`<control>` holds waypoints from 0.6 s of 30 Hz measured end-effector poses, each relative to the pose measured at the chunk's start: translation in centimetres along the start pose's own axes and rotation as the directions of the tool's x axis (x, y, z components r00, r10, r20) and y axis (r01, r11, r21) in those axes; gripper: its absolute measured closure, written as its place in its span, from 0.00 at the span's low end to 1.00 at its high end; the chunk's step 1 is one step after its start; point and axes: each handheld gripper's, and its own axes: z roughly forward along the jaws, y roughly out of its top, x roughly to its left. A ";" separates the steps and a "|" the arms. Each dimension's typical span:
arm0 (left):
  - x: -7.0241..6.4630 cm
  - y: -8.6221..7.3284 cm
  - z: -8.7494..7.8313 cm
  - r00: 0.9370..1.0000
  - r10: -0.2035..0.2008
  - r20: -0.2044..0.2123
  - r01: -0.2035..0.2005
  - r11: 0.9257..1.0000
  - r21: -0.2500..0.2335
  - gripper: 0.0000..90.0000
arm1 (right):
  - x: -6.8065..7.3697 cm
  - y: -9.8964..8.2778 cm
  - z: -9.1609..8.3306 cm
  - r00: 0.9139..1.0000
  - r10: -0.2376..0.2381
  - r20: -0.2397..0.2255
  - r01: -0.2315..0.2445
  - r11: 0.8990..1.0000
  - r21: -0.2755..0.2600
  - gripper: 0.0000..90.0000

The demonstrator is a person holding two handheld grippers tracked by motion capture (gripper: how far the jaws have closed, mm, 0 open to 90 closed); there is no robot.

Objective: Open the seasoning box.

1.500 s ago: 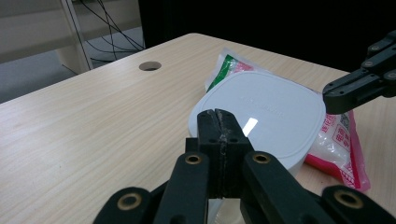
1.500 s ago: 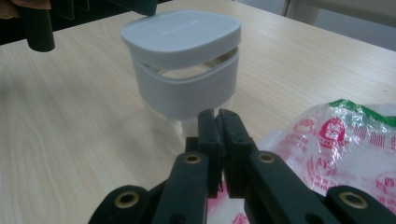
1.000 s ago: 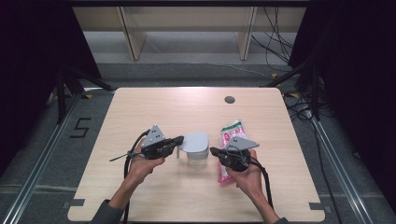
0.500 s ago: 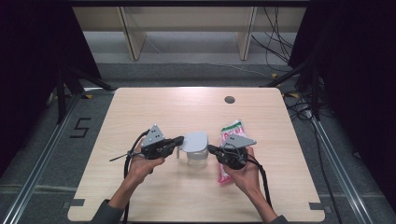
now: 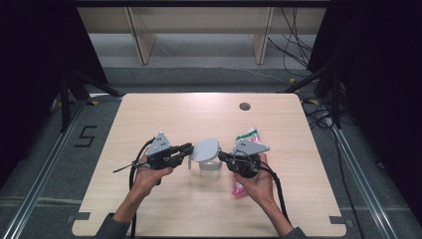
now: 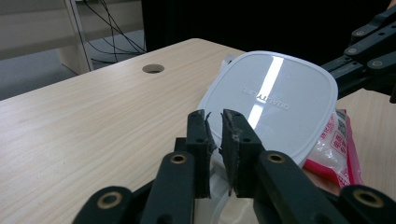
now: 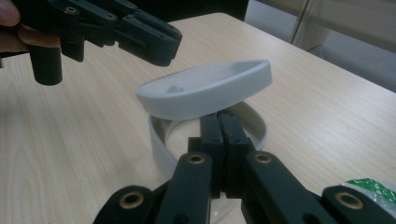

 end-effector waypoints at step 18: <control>-0.1 -2.4 -3.3 1.000 -0.013 -0.021 0.014 0.999 0.033 0.51 | 0.8 2.2 0.9 1.000 -0.022 -0.014 0.021 0.998 -0.054 1.00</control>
